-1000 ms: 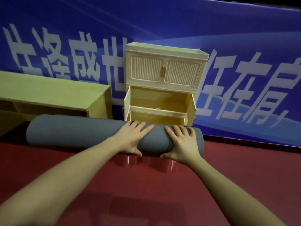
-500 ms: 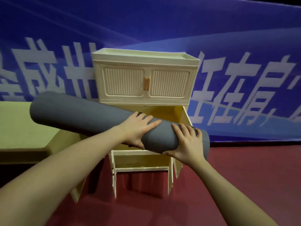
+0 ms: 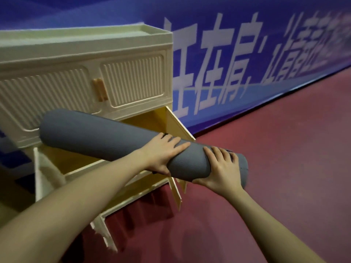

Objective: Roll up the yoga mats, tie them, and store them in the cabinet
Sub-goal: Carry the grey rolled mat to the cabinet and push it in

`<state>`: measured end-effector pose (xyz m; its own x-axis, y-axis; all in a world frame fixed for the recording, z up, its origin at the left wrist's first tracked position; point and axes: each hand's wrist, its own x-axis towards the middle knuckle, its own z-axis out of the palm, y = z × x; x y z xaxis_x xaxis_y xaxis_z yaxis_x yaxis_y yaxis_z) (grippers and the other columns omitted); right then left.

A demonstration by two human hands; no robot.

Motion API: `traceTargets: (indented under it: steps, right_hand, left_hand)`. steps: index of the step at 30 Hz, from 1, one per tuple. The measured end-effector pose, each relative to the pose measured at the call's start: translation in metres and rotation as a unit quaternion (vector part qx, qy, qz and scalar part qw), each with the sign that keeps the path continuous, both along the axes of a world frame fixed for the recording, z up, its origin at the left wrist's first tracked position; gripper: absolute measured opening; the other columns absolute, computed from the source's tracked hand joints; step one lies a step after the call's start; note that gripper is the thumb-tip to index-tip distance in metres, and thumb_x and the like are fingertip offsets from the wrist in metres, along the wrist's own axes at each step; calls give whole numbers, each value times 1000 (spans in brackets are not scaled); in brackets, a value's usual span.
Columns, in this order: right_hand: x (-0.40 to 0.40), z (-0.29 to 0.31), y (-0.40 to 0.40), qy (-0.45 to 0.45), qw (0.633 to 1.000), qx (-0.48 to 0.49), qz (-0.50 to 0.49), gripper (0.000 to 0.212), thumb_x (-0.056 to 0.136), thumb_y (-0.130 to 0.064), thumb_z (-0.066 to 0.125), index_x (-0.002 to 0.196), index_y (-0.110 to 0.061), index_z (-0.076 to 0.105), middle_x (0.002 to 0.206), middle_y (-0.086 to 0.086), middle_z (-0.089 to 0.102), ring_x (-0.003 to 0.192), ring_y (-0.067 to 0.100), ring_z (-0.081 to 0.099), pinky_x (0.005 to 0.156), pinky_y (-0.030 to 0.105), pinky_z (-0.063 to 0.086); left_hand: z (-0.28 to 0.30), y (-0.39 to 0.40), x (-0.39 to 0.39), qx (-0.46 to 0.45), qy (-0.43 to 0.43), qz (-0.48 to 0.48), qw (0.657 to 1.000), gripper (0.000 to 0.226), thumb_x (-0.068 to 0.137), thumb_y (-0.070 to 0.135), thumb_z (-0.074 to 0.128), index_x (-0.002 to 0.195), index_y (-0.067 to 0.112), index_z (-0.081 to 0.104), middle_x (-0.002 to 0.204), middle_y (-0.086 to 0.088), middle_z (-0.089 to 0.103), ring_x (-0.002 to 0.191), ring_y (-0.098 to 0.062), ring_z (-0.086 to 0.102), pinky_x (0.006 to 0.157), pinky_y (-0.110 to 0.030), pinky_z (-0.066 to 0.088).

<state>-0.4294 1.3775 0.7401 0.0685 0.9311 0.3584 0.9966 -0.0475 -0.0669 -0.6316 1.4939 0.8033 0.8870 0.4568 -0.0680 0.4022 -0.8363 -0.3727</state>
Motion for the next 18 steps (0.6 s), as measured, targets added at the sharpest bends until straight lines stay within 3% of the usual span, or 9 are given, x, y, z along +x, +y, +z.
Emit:
traceTargets:
  steps: [3,6,18]
  right_hand:
    - [13,-15,5,-7,1000,-25,-9,104,42,-76,73,125,-15,58,121,11,61,108,34,58,89,50,41]
    - [26,-32,9,-23,999,-45,-10,106,42,-77,72,126,-14,58,121,12,62,107,34,59,90,50,41]
    - [-5,-72,63,-24,992,-127,6,106,51,-83,63,128,-11,55,116,14,62,101,36,58,89,51,42]
  left_hand:
    - [-25,12,15,-20,-12,-18,1000,119,54,70,71,149,15,22,136,-14,46,115,-34,51,97,-43,38]
    - [-53,23,25,-56,-21,-14,998,121,48,73,68,144,16,22,130,-15,52,107,-34,56,90,-43,45]
    - [-111,76,-2,-149,-8,2,989,120,63,72,67,152,17,9,148,-11,32,130,-30,38,107,-41,31]
